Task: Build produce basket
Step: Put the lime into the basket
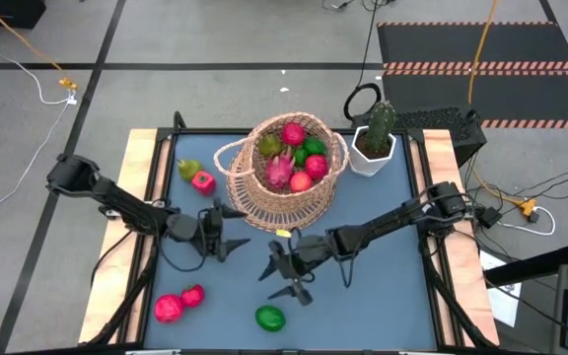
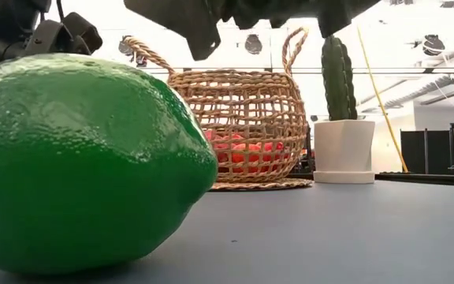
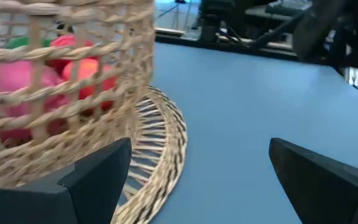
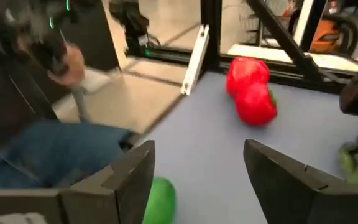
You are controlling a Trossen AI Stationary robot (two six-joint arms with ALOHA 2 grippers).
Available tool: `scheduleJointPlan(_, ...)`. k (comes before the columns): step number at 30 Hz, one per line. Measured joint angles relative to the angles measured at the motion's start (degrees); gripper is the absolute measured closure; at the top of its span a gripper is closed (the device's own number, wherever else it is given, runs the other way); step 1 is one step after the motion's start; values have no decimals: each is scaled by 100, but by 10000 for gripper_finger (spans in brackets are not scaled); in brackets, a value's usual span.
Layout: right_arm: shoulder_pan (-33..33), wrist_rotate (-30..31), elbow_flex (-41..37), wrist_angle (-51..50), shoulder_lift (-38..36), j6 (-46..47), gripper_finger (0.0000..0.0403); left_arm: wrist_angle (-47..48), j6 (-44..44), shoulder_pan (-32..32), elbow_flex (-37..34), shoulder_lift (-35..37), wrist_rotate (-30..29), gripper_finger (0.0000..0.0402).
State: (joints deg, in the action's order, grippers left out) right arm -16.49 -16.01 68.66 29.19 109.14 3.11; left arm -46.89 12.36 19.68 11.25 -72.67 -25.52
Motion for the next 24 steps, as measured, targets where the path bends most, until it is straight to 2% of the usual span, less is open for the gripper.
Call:
scheduleJointPlan(4,-70,-37,-6,-316,22,497,140,9,-193,111,239,-376,-1,21)
scheduleJointPlan(9,-247,-35,-4,-1311,20,458,103,16,-359,210,584,-965,41,21)
scheduleJointPlan(10,-282,-50,-7,-1506,21,353,96,22,-350,221,662,-1087,204,21)
scheduleJointPlan(14,-420,-77,-9,-2143,24,-275,86,26,-592,228,1027,-1463,1493,21)
scheduleJointPlan(16,-474,-80,-11,-2163,24,-405,87,102,-790,233,1202,-1568,1824,21)
scheduleJointPlan(24,-552,-26,-11,-1896,19,-187,94,649,-1349,225,1717,-1571,1910,21)
